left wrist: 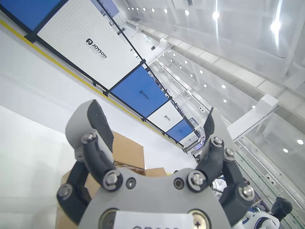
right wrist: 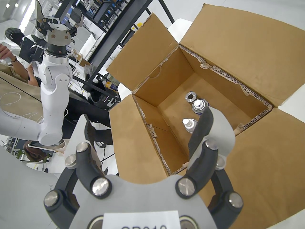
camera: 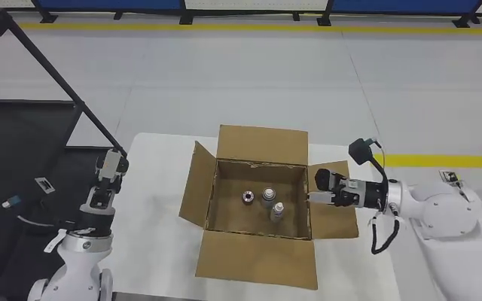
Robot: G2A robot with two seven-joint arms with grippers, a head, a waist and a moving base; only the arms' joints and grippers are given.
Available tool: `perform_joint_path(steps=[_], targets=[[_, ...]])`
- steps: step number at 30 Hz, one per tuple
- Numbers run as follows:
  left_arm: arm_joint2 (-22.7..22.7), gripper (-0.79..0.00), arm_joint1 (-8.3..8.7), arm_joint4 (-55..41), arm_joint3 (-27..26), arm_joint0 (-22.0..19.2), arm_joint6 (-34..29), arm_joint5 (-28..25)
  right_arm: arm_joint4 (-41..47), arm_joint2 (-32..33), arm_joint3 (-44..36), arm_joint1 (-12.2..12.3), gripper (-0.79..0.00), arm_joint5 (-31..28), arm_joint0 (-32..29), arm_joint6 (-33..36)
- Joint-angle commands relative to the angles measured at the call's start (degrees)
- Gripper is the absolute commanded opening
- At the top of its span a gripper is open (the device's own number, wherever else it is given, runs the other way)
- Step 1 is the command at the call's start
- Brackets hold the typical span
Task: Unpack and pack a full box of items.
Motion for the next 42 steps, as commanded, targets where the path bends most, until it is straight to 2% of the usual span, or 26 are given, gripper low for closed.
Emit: perform_joint_path(steps=[1, 3, 6, 10, 15, 22, 28, 29, 30, 31, 32, 33, 40, 41, 42], targets=[[0.0, 0.0, 0.0, 0.0, 0.0, 0.0, 0.0, 0.0, 0.0, 0.0, 0.0, 0.0, 0.0, 0.0, 0.0, 0.0], [0.0, 0.0, 0.0, 0.0, 0.0, 0.0, 0.0, 0.0, -0.8, -0.2, -0.3, 0.0, 0.0, 0.1, 0.0, -0.1], [0.0, 0.0, 0.0, 0.0, 0.0, 0.0, 0.0, 0.0, -8.5, -4.5, -5.0, -0.2, 0.0, 0.2, 0.4, -0.6], [0.5, 0.0, 0.15, 0.8, -0.1, 0.7, -0.1, 0.6, -26.8, -13.9, -9.8, -0.8, 0.0, 1.9, 4.7, 1.6], [-1.7, 0.0, 0.41, -0.6, 0.5, 1.6, -0.6, 3.7, -43.2, -26.1, -8.8, -2.7, 0.0, 9.6, 10.1, 2.3], [-3.0, 0.0, 0.73, 0.3, 0.4, 3.3, -1.7, 3.9, -46.0, -37.5, 2.9, -6.3, 0.0, 13.2, 18.3, 4.1], [-3.0, 0.0, 0.73, 0.3, 0.4, 3.3, -1.7, 3.9, -44.7, -42.2, 11.7, -8.9, 0.0, 14.7, 22.3, 3.1], [-3.0, 0.0, 0.73, 0.3, 0.4, 3.3, -1.7, 3.9, -44.7, -42.8, 12.7, -9.2, -0.018, 15.0, 22.7, 3.0], [-3.0, 0.0, 0.73, 0.3, 0.4, 3.3, -1.7, 3.9, -44.8, -43.1, 13.4, -9.4, -0.175, 15.2, 22.9, 2.9], [-3.0, 0.0, 0.73, 0.3, 0.4, 3.3, -1.7, 3.9, -45.1, -43.7, 14.8, -9.8, -0.249, 15.9, 23.3, 2.8], [-3.0, 0.0, 0.73, 0.3, 0.4, 3.3, -1.7, 3.9, -45.3, -44.1, 15.7, -10.0, -0.277, 16.2, 23.5, 2.6], [-3.0, 0.0, 0.73, 0.3, 0.4, 3.3, -1.7, 3.9, -45.3, -44.4, 16.5, -10.3, -0.342, 16.4, 23.6, 2.5], [-3.0, 0.0, 0.73, 0.3, 0.4, 3.3, -1.7, 3.9, -44.7, -45.0, 19.3, -11.1, -0.406, 16.2, 23.5, 2.7], [-3.0, 0.0, 0.73, 0.3, 0.4, 3.3, -1.7, 3.9, -44.8, -45.1, 19.5, -11.2, -0.443, 16.2, 23.4, 2.8], [-3.0, 0.0, 0.73, 0.3, 0.4, 3.3, -1.7, 3.9, -45.0, -45.1, 19.6, -11.2, -0.536, 16.4, 23.4, 2.9]])
